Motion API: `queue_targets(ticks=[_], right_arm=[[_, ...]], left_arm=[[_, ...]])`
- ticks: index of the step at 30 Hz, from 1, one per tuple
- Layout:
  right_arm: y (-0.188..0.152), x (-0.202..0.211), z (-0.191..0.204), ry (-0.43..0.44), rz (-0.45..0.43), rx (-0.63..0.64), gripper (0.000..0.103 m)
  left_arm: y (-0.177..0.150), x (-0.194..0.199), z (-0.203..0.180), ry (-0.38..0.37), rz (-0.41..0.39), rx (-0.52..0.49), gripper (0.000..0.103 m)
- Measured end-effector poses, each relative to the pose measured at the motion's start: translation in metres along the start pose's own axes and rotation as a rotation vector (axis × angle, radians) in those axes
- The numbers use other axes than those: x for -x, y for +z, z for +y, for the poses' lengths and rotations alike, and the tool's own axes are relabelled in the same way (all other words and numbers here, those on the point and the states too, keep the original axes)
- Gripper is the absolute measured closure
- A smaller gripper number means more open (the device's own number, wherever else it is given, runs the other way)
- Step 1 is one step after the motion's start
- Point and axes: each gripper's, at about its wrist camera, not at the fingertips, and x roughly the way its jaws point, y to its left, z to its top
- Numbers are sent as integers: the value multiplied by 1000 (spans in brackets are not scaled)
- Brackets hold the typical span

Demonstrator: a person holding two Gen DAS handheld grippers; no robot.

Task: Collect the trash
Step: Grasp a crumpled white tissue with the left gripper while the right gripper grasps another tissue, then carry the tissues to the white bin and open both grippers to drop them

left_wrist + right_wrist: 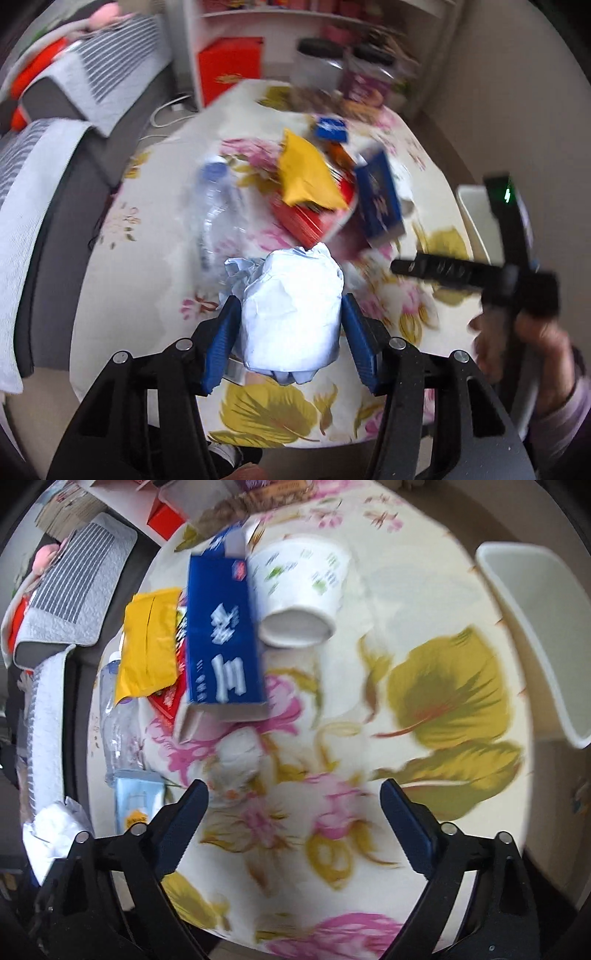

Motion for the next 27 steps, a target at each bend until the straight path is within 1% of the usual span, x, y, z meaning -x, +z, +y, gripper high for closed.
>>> queue_targets(ticks=[4, 7, 10, 11, 12, 13, 14, 21, 27], right_arm=[[0, -14, 13, 12, -14, -51, 20], [1, -21, 25, 5, -39, -50, 21], [-3, -33, 37, -30, -36, 5, 30], [-3, -34, 40, -54, -51, 31, 35], [-5, -33, 44, -70, -73, 59, 42], [-6, -33, 48, -63, -86, 86, 57], [-7, -33, 49, -39, -84, 95, 64], [-14, -18, 43, -4, -77, 125, 66], [-27, 10, 33, 19, -135, 182, 66]], left_arm=[[1, -1, 5, 12, -7, 28, 47], [-1, -6, 8, 26, -4, 28, 47], [0, -9, 16, 41, 1, 31, 47], [-1, -10, 17, 47, 4, 34, 47], [-1, -11, 19, 52, 6, 35, 47], [-2, -11, 20, 55, 6, 37, 47], [-2, -10, 20, 60, 4, 38, 47], [-2, -5, 23, 66, -20, 59, 47], [2, -3, 20, 65, -35, 70, 47]])
